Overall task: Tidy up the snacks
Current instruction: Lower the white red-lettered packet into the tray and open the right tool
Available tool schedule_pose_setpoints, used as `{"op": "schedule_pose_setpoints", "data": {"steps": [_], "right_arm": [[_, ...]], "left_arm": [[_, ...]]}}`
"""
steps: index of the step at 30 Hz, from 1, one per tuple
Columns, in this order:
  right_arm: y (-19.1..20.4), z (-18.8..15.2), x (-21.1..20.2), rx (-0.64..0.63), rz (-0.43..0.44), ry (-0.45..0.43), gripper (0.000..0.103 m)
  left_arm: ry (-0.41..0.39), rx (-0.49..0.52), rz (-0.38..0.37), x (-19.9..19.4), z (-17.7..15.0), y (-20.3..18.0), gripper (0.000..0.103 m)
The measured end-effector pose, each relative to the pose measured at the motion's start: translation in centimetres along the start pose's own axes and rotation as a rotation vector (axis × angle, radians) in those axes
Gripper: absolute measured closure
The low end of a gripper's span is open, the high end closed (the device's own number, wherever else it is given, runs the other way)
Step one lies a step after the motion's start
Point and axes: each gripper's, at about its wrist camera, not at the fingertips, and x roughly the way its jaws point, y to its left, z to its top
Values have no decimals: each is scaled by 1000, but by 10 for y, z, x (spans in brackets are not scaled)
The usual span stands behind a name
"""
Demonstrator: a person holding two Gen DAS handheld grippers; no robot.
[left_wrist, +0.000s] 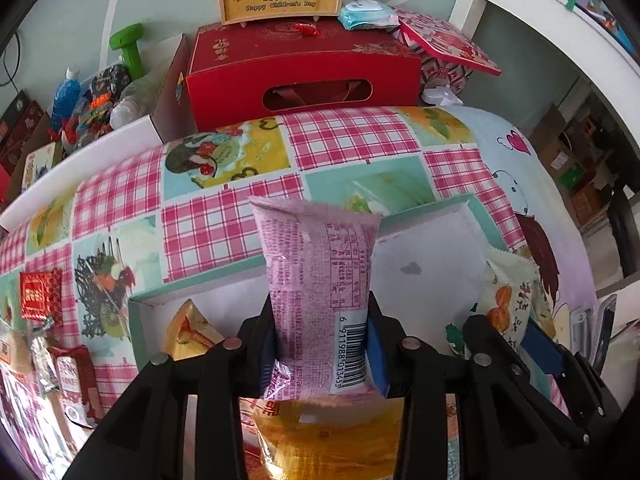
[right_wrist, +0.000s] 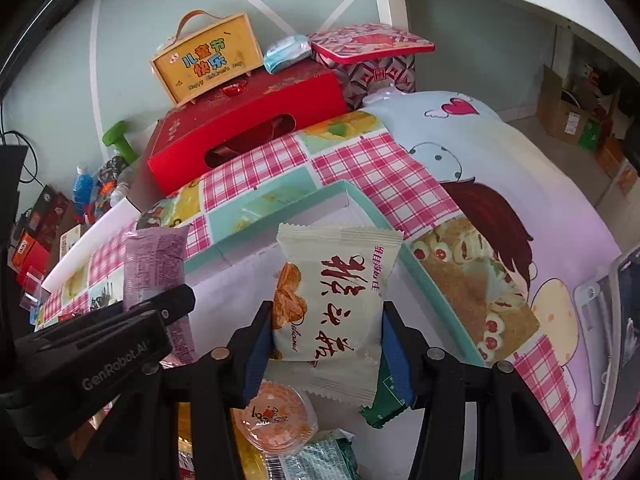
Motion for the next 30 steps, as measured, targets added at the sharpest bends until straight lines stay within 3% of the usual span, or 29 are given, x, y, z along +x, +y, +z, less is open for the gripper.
{"op": "schedule_pose_setpoints", "data": {"steps": [3,13,15,17,23,27,30], "right_arm": [[-2,0,1,-1,-6,7,47],[3,1,-6,-24,-22,-2,44],[3,2,-8,-29,-26,-3,31],[3,2,-8,-34,-37,1,24],[-2,1,-4,-19,-43,21,21],[-4,1,-4,-9,-51,14,0],[-4,2,-6,-6,-50,11,0]], "left_arm": [[10,-32,-4,0,-1,5,46],[-26,-73,5,-22,-8,20,45],[-28,-92,37,-26,-10,26,39],[-30,-113,87,-28,-12,32,19],[-29,-185,195,-28,-22,56,15],[-32,-214,245,-25,-28,67,8],[-32,-233,245,-23,-32,74,6]]}}
